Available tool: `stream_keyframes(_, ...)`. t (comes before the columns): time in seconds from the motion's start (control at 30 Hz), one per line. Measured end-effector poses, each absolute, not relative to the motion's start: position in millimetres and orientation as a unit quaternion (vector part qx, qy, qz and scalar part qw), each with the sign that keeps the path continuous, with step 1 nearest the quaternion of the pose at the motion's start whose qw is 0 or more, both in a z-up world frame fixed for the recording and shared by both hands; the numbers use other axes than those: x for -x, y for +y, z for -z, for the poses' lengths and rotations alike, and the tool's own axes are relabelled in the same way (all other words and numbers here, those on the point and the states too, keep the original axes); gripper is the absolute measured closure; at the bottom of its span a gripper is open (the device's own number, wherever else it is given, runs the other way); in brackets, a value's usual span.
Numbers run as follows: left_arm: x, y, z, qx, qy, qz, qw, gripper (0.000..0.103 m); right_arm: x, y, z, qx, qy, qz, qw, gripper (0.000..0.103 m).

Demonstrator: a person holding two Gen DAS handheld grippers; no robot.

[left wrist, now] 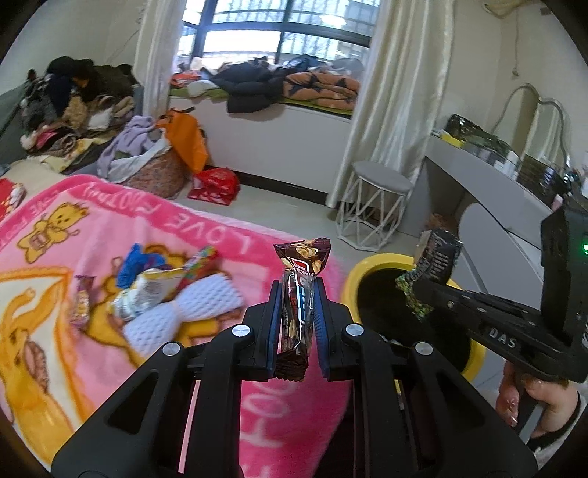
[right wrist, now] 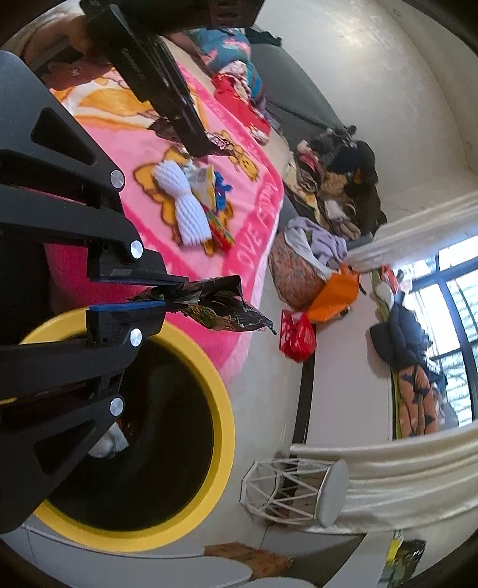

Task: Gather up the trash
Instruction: 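Carry the snack packet and chocolate wrapper with both tools over the bin, then open both tools to drop the packet and wrapper into the bin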

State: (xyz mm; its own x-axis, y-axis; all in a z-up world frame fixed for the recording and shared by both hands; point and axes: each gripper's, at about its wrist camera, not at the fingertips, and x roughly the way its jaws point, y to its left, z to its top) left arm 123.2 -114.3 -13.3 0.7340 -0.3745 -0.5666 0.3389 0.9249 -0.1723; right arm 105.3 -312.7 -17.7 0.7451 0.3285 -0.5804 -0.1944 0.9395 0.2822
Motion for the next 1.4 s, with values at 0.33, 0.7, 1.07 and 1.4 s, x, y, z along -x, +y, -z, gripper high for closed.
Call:
stream_keyframes(0.33, -125, -164, 19, -0.004, 0.315, 0.238, 0.919, 0.091, -106, -352, 26, -0.116, 0.327, -0.093, 0.933, 0.096)
stream_keyframes(0.7, -127, -210, 32, -0.039, 0.328, 0.275, 0.903, 0.091, -109, -392, 41, -0.141, 0.337, -0.055, 0.929, 0.096)
stream_keyframes(1.07, -140, -248, 57, -0.059, 0.356, 0.314, 0.878, 0.091, -111, -426, 63, -0.166, 0.363, -0.024, 0.917, 0.096)
stream_keyframes(1.4, -158, -273, 83, -0.068, 0.394, 0.332, 0.855, 0.084, -114, -445, 79, -0.204, 0.386, -0.013, 0.899, 0.095)
